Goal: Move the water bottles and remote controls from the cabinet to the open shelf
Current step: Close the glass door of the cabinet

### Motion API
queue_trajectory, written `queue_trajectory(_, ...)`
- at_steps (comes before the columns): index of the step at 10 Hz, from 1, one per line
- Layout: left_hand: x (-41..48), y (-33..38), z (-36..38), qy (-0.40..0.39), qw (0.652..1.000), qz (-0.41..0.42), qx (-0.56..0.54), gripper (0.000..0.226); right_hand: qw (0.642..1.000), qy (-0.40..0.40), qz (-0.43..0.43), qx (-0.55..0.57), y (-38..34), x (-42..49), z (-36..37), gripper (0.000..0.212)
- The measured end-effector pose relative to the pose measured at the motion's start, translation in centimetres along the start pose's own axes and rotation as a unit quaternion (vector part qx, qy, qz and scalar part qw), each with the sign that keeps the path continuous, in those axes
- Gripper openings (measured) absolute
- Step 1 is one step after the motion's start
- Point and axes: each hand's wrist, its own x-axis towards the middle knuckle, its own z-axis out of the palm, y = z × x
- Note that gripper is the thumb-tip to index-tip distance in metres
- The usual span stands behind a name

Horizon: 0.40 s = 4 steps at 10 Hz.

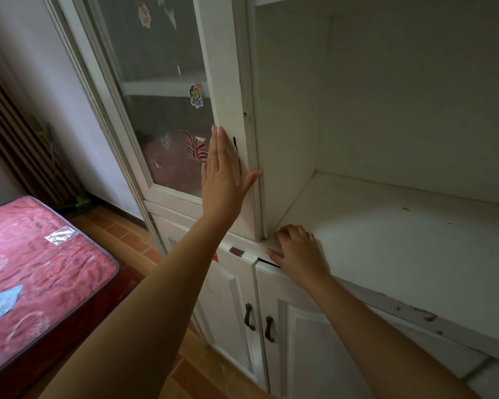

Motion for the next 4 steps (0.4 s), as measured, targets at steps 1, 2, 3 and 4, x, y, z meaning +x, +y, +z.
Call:
queue_trajectory(1,-0.5,0.0,-0.6,-0.019,1.000,-0.001,0.003,0.093,0.999,-0.015,-0.002,0.039,0.1,-0.3,-0.9,0.038)
queue_trajectory(2,-2.0,-0.7,-1.2,-0.054,0.998,-0.014,0.018,0.084,0.998,-0.037,0.008,0.055,0.0,-1.2,-2.3,0.038)
queue_trajectory(3,-3.7,-1.0,-1.5,-0.081,0.996,-0.006,0.031,0.075,0.997,-0.039,-0.002,0.061,0.3,-2.4,-3.4,0.036)
queue_trajectory(4,-4.8,-0.5,-2.3,-0.088,0.995,0.011,0.037,0.066,0.997,-0.024,-0.012,0.069,-0.1,-3.5,-5.6,0.036)
